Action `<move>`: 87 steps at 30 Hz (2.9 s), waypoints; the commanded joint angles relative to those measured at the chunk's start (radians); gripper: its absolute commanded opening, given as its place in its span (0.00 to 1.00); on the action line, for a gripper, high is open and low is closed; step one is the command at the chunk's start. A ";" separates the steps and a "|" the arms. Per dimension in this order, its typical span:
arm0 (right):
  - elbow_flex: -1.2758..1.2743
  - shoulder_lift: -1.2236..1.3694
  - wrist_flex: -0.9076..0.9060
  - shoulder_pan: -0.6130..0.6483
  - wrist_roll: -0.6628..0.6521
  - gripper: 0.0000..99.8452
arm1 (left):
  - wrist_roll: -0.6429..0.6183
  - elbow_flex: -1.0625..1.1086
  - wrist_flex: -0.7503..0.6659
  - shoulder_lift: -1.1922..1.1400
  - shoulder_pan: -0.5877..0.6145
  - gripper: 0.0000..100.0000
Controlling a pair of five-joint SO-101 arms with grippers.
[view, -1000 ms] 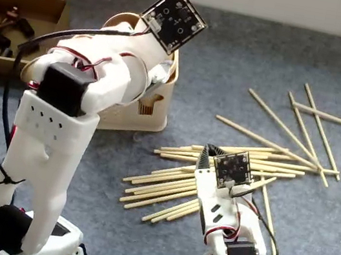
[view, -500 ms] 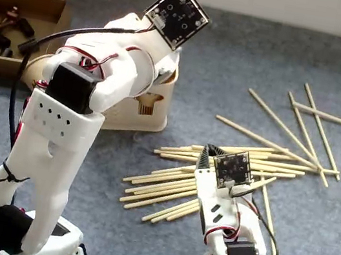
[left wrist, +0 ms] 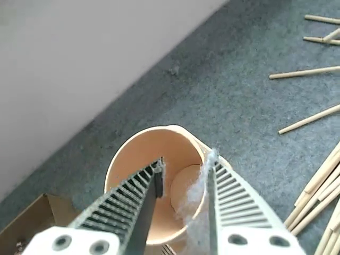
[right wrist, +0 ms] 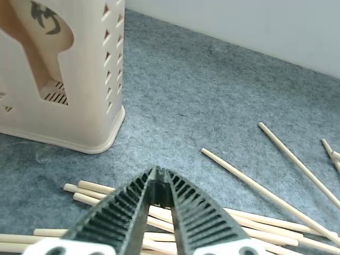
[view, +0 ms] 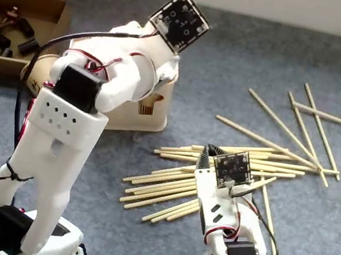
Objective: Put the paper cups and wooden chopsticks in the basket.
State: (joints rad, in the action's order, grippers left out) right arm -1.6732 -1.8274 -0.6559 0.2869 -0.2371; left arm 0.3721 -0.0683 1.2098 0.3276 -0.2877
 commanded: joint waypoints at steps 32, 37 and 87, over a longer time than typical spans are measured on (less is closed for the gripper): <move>-0.147 -0.004 -0.004 0.007 -0.011 0.01 | -0.037 -0.007 0.287 0.275 0.504 0.19; -0.147 -0.004 -0.004 0.007 -0.011 0.01 | -0.193 -0.001 0.356 0.266 0.811 0.35; -0.147 -0.004 -0.005 0.012 -0.011 0.01 | 0.233 -0.734 0.520 -0.952 0.723 0.27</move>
State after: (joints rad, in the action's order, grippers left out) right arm -1.6732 -1.8274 -0.6559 0.2869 -0.2371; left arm 0.5455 -0.7633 1.6410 -0.6314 0.4595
